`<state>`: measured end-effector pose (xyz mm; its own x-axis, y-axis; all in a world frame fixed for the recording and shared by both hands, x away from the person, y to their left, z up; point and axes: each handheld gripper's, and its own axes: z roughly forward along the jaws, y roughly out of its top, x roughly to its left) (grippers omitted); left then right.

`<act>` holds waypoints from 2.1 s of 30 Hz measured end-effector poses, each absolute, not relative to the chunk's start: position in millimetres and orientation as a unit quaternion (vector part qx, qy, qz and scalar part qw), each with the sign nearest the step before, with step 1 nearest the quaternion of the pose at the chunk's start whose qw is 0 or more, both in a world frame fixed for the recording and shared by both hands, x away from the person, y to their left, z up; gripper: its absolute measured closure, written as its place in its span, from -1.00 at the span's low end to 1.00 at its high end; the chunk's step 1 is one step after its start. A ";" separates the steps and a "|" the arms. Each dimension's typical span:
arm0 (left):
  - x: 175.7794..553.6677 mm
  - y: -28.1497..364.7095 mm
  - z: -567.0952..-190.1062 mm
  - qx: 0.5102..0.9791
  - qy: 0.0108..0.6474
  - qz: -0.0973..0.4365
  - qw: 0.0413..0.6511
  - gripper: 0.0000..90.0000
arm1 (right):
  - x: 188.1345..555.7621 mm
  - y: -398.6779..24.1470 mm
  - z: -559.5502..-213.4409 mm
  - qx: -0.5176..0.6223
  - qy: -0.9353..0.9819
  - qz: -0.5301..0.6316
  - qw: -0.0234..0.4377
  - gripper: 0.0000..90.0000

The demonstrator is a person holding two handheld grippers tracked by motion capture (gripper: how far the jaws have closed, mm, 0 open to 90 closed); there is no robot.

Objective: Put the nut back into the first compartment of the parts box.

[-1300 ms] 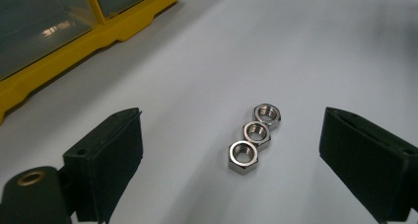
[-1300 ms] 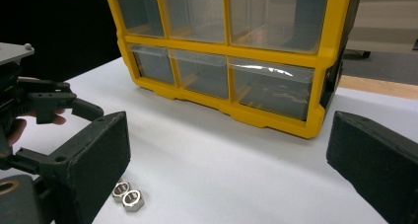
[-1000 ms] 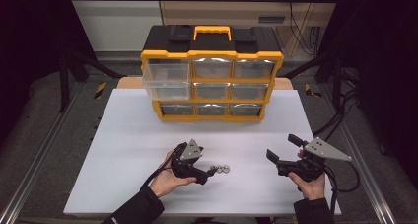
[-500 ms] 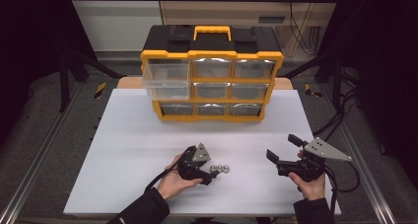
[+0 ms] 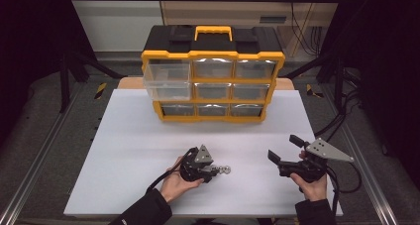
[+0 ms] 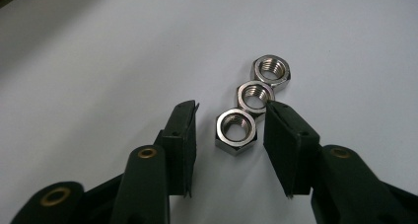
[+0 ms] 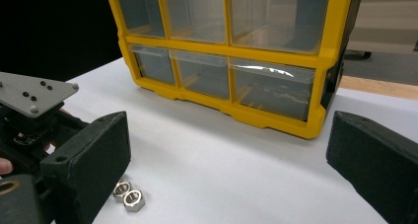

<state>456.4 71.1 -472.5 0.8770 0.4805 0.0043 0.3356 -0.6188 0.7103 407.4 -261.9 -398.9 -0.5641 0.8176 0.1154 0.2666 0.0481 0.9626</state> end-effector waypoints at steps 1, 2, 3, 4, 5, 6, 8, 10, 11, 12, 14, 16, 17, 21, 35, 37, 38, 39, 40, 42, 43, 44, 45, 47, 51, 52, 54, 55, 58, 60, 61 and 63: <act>456.3 70.9 -472.5 0.894 0.229 0.096 0.372 0.30 | 407.6 -261.7 -399.1 0.398 0.681 0.564 0.246 -0.92; 456.1 70.5 -472.9 0.895 0.228 0.097 0.371 0.32 | 407.6 -261.7 -399.1 0.398 0.681 0.563 0.246 -0.92; 456.2 70.3 -473.3 0.895 0.228 0.095 0.371 0.35 | 407.6 -261.6 -399.1 0.398 0.681 0.563 0.246 -0.92; 456.5 70.6 -473.3 0.898 0.224 0.095 0.365 0.37 | 407.4 -261.6 -399.0 0.398 0.681 0.563 0.244 -0.92; 456.3 70.2 -473.9 0.899 0.223 0.095 0.365 0.38 | 407.7 -261.7 -399.1 0.398 0.681 0.563 0.246 -0.92; 456.3 70.0 -474.1 0.899 0.223 0.093 0.366 0.41 | 407.5 -261.9 -399.0 0.398 0.682 0.563 0.245 -0.92; 456.3 69.5 -474.7 0.899 0.222 0.090 0.366 0.44 | 407.4 -262.2 -398.9 0.397 0.681 0.565 0.245 -0.92; 456.0 69.2 -474.6 0.899 0.222 0.091 0.366 0.46 | 407.3 -262.2 -398.8 0.397 0.681 0.564 0.244 -0.92; 456.1 69.3 -474.5 0.899 0.222 0.091 0.365 0.46 | 407.3 -262.2 -398.8 0.397 0.681 0.564 0.244 -0.92; 456.3 69.5 -474.6 0.899 0.223 0.090 0.365 0.46 | 407.3 -262.0 -398.8 0.398 0.681 0.565 0.244 -0.92; 456.6 70.0 -474.3 0.900 0.225 0.088 0.363 0.49 | 407.4 -261.9 -398.8 0.398 0.681 0.565 0.244 -0.92; 456.3 69.9 -474.5 0.899 0.229 0.086 0.364 0.53 | 407.4 -261.8 -398.9 0.398 0.681 0.564 0.244 -0.92; 456.2 69.7 -474.5 0.899 0.229 0.087 0.364 0.53 | 407.5 -261.7 -398.9 0.398 0.681 0.564 0.244 -0.92; 455.8 69.5 -474.1 0.900 0.230 0.088 0.359 0.54 | 407.4 -261.7 -398.6 0.397 0.681 0.565 0.245 -0.92; 453.2 71.1 -469.4 0.901 0.228 0.093 0.358 0.54 | 406.9 -261.8 -397.9 0.397 0.678 0.568 0.244 -0.92; 452.6 72.3 -467.5 0.899 0.229 0.093 0.362 0.54 | 406.8 -262.0 -397.8 0.398 0.678 0.568 0.244 -0.92; 452.2 73.0 -466.2 0.898 0.231 0.092 0.363 0.54 | 406.7 -261.9 -397.9 0.398 0.678 0.569 0.242 -0.92; 452.1 73.5 -465.5 0.898 0.231 0.093 0.363 0.54 | 407.0 -261.8 -398.1 0.397 0.678 0.568 0.244 -0.92; 451.9 74.0 -464.6 0.897 0.232 0.092 0.365 0.54 | 407.0 -261.8 -398.1 0.397 0.678 0.568 0.244 -0.92; 451.3 75.3 -462.8 0.896 0.232 0.094 0.366 0.54 | 407.1 -261.7 -398.2 0.397 0.679 0.568 0.244 -0.92; 451.4 76.2 -461.8 0.897 0.230 0.095 0.366 0.54 | 407.0 -261.7 -398.2 0.397 0.678 0.568 0.244 -0.92; 451.0 76.9 -460.5 0.897 0.230 0.094 0.365 0.54 | 407.0 -261.7 -398.1 0.397 0.678 0.568 0.244 -0.92; 450.7 77.3 -459.6 0.897 0.231 0.095 0.365 0.54 | 407.0 -261.8 -398.1 0.397 0.678 0.568 0.244 -0.92; 449.9 78.4 -457.7 0.896 0.232 0.095 0.366 0.54 | 406.9 -261.7 -398.1 0.397 0.678 0.568 0.243 -0.92; 448.8 81.6 -452.7 0.895 0.233 0.097 0.368 0.54 | 406.7 -261.9 -397.9 0.397 0.678 0.568 0.243 -0.92; 448.7 82.3 -451.6 0.894 0.234 0.097 0.370 0.54 | 406.7 -261.9 -397.9 0.397 0.678 0.568 0.243 -0.92; 448.5 84.3 -448.3 0.892 0.234 0.099 0.373 0.54 | 406.7 -262.0 -397.8 0.397 0.678 0.568 0.244 -0.92; 448.4 85.9 -445.9 0.891 0.235 0.100 0.375 0.54 | 406.6 -262.0 -397.8 0.397 0.678 0.568 0.243 -0.92; 448.0 89.9 -440.4 0.888 0.238 0.103 0.380 0.54 | 406.7 -262.0 -397.8 0.397 0.678 0.568 0.244 -0.92; 447.6 92.9 -436.4 0.884 0.241 0.105 0.386 0.54 | 406.6 -261.9 -397.9 0.397 0.678 0.568 0.244 -0.92; 447.7 95.0 -433.9 0.883 0.241 0.106 0.388 0.54 | 406.6 -261.8 -397.9 0.397 0.678 0.568 0.243 -0.92; 447.5 98.1 -430.3 0.880 0.244 0.108 0.393 0.54 | 407.1 -261.7 -398.2 0.396 0.678 0.569 0.245 -0.92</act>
<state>447.5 98.1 -430.3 0.8576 0.5143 -0.0024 0.3449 -0.5717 0.7445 407.1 -261.7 -398.2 -0.5670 0.8152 0.1180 0.2586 0.0402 0.9651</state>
